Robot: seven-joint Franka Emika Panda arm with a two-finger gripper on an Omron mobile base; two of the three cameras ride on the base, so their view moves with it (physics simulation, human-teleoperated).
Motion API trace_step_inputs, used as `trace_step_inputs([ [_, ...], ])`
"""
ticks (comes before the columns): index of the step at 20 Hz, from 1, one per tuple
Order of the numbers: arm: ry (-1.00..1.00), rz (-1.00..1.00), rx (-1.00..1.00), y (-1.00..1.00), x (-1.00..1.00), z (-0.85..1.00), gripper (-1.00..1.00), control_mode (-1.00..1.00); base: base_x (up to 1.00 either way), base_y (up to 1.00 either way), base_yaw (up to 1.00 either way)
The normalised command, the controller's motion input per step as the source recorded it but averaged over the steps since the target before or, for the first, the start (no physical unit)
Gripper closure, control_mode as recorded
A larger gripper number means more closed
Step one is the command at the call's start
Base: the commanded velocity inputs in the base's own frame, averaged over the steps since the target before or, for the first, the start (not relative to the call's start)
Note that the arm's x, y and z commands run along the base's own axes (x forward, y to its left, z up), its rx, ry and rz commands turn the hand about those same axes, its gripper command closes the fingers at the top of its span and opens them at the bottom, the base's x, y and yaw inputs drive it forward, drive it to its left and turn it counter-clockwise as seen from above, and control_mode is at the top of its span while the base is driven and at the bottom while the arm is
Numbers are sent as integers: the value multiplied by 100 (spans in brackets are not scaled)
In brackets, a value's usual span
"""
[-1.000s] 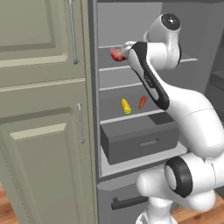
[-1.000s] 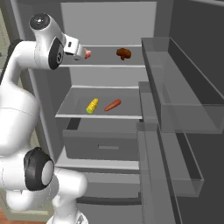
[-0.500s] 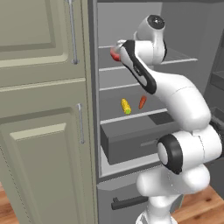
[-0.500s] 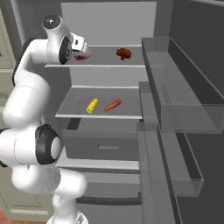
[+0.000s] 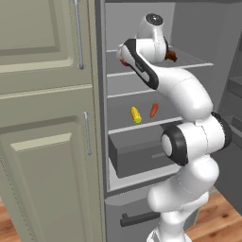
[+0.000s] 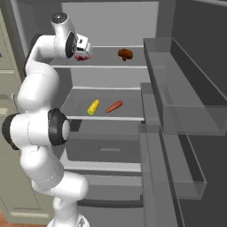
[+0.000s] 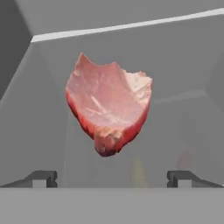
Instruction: Gather the corn and carrot from the fridge and place them on a tray on the dining counter. Then gather the chicken drumstick and steak from the fridge and place them on the other tray.
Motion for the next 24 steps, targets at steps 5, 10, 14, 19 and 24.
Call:
trace_step_inputs([
  [5, 10, 0, 0, 15, 35, -13, -100, -100, 0, 0, 0],
  [10, 4, 0, -2, 0, 32, -28, -100, -100, 0, 0, 0],
  [14, 6, 0, -4, 0, 18, -36, -100, -100, 0, 0, 0],
  [19, 4, 0, -3, 0, 16, -19, -100, -100, 0, 0, 0],
  [24, 0, 0, -1, 0, 17, -5, -100, -100, 0, 0, 0],
])
